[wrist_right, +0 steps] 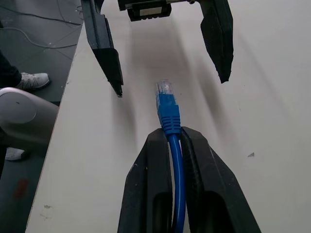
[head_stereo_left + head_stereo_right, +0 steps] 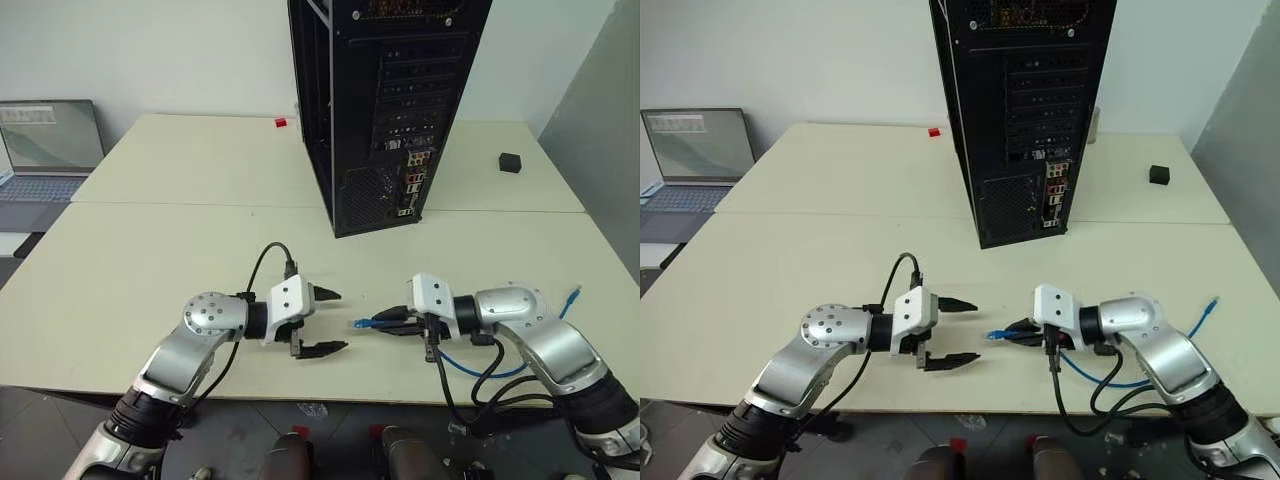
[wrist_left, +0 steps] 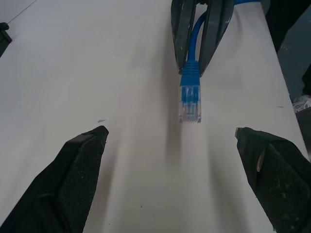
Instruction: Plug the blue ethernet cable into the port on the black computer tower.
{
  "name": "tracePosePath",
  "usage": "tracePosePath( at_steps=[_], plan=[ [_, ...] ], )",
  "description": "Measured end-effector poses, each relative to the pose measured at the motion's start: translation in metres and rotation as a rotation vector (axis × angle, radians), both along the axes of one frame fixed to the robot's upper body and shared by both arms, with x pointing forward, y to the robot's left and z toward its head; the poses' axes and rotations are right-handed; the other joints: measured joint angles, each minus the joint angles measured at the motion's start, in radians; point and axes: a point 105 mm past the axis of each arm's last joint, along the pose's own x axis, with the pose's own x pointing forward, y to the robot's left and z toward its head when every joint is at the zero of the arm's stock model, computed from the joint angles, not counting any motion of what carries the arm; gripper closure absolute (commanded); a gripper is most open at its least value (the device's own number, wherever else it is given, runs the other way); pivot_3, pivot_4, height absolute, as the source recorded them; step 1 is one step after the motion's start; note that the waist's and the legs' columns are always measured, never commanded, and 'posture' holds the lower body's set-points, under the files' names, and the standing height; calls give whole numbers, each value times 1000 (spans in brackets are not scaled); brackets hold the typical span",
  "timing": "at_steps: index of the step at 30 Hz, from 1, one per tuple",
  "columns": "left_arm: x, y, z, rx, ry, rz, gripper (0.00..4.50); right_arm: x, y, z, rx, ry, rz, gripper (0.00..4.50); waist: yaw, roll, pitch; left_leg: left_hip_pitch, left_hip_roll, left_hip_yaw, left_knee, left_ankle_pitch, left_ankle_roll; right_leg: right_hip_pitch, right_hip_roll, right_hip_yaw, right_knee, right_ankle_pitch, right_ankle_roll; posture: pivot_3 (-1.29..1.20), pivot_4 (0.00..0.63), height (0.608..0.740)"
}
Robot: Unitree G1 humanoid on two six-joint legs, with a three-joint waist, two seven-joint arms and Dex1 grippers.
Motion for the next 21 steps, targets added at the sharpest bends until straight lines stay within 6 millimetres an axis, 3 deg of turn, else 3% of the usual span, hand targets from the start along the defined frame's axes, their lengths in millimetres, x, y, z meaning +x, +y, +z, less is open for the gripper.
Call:
tracePosePath(
  at_steps=[7,18,21],
  plan=[
    [1,-6,-2,-12,17,-16,1787,1,2,0,-3,-6,7,4464,0,0,0,0,0,0,0,0,0,0,0,0,0,0,0,0,150,740],
    [3,-10,-8,13,15,-11,4234,2,4,0,-20,-24,7,4464,0,0,0,0,0,-1,0,0,0,0,0,0,0,0,0,0,150,740],
    [3,-9,-9,21,11,-5,4251,3,5,-1,-21,-21,7,4464,0,0,0,0,0,-1,0,0,0,0,0,0,0,0,0,0,150,740]
  ],
)
